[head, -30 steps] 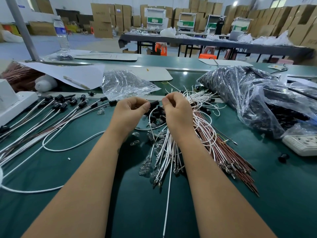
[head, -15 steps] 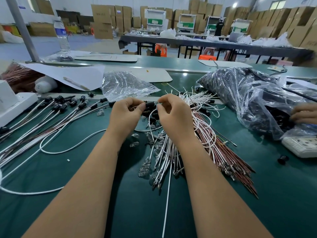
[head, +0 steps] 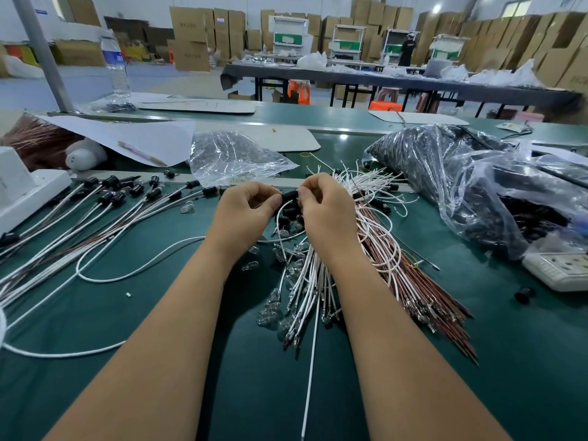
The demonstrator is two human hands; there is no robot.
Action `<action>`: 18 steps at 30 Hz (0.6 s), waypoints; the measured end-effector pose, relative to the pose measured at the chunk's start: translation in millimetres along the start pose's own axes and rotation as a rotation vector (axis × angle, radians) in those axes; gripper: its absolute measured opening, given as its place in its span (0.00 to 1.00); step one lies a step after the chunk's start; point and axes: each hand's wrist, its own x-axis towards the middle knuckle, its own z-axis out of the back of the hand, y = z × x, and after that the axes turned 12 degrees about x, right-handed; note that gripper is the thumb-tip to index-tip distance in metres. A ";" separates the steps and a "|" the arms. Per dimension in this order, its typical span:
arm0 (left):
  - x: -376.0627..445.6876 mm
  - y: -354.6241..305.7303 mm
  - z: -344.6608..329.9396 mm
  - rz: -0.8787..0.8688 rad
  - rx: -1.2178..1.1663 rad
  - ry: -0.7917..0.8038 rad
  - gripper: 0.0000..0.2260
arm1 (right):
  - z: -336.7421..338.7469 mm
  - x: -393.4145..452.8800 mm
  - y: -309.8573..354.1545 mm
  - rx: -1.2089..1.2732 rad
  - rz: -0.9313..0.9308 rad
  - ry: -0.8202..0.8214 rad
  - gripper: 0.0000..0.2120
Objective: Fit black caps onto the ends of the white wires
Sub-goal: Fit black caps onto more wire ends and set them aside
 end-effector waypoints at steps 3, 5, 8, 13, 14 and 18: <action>-1.7 -3.6 -0.3 0.012 -0.026 0.007 0.04 | -0.8 -1.3 0.9 -0.049 0.023 0.016 0.05; -2.3 -4.1 1.3 0.034 -0.081 0.000 0.05 | 0.2 -1.7 2.6 -0.037 0.020 0.019 0.04; -1.8 -2.5 3.6 0.060 -0.163 0.009 0.05 | 1.1 -2.6 6.2 0.046 -0.031 0.027 0.04; 0.9 1.4 3.7 0.068 -0.213 -0.011 0.04 | 0.7 -3.6 10.2 0.146 -0.096 -0.004 0.08; 0.8 1.9 3.7 0.068 -0.211 -0.010 0.04 | 0.5 -4.3 10.3 0.160 -0.099 0.004 0.07; 0.4 -4.1 1.6 0.069 -0.248 0.063 0.04 | -0.2 -5.6 9.9 0.155 -0.099 0.078 0.06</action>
